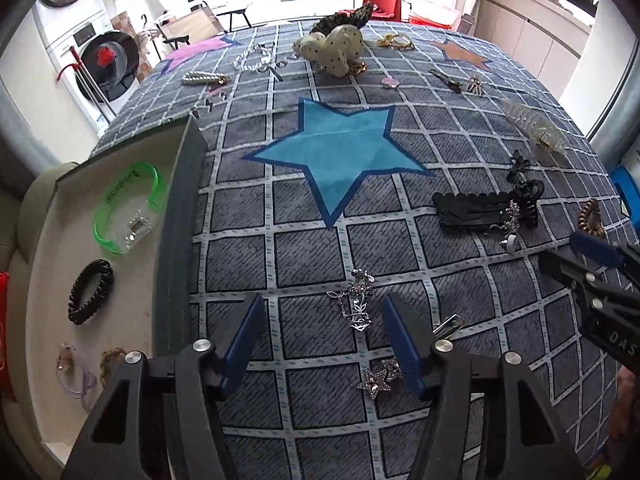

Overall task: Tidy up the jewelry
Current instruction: 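Grasp the silver charm with the left tool while the right tool grasps the black hair clip, then carry the charm and clip into the tray and open both tools to release them, then move both tools back over the bedspread toward the next items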

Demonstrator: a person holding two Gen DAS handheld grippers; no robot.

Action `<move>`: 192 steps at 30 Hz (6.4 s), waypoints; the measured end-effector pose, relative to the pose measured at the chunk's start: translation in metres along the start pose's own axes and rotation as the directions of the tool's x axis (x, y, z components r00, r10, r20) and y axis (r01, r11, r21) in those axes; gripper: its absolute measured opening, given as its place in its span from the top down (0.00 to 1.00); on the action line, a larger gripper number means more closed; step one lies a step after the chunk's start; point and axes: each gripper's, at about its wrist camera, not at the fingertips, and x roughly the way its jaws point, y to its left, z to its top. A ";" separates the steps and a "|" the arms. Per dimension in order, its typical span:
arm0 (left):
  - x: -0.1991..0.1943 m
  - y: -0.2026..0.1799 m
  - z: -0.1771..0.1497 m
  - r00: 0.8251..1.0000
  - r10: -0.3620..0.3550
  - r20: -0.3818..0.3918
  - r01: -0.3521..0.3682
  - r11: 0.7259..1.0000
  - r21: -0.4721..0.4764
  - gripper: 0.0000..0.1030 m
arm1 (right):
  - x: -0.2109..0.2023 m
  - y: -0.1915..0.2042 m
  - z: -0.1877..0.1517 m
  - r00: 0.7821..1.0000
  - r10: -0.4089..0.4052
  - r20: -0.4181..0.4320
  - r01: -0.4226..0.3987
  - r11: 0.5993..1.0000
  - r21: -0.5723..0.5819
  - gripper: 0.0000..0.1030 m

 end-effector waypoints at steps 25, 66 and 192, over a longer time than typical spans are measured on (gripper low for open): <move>-0.006 -0.029 -0.006 0.996 -0.085 0.021 0.082 0.990 0.113 0.85 | 0.016 0.007 0.029 0.997 -0.003 0.077 0.002 1.000 0.015 0.78; -0.098 0.048 -0.068 0.964 -0.169 0.203 0.180 0.983 -0.037 0.85 | -0.063 0.076 -0.034 0.986 0.166 0.027 -0.166 0.986 0.030 0.78; -0.104 0.089 -0.035 0.967 0.115 0.226 -0.105 0.993 -0.055 0.00 | -0.057 0.053 -0.040 0.951 0.309 0.008 -0.303 0.925 0.228 0.09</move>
